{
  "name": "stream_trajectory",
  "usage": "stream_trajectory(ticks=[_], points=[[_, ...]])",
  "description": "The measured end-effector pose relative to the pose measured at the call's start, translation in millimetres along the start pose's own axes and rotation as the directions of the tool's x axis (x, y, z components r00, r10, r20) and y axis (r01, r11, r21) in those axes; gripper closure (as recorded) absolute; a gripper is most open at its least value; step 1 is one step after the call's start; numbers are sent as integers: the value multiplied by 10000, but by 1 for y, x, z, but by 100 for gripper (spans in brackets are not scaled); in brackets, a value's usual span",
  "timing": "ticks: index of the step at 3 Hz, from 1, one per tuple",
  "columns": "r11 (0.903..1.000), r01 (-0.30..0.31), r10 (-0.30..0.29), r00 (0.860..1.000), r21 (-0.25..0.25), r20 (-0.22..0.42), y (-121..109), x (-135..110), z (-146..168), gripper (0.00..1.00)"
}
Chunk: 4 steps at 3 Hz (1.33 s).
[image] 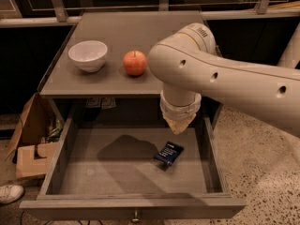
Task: Pick rxbar blueberry from top drawer and place on counter
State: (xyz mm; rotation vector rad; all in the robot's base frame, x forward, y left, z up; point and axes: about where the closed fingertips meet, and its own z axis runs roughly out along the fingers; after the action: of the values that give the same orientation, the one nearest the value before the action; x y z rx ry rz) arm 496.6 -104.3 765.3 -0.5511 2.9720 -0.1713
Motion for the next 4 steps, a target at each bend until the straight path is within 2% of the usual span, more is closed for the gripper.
stream_trajectory(ticks=[1, 2, 3, 4], points=[[10000, -78, 78, 9999, -47, -99, -9, 2, -13, 100], [9993, -373, 372, 9991, -62, -211, -22, 4, -13, 100], [9993, -374, 373, 9991, -61, -211, -22, 4, -13, 100], [9993, -374, 373, 9991, -61, -211, -22, 4, -13, 81]])
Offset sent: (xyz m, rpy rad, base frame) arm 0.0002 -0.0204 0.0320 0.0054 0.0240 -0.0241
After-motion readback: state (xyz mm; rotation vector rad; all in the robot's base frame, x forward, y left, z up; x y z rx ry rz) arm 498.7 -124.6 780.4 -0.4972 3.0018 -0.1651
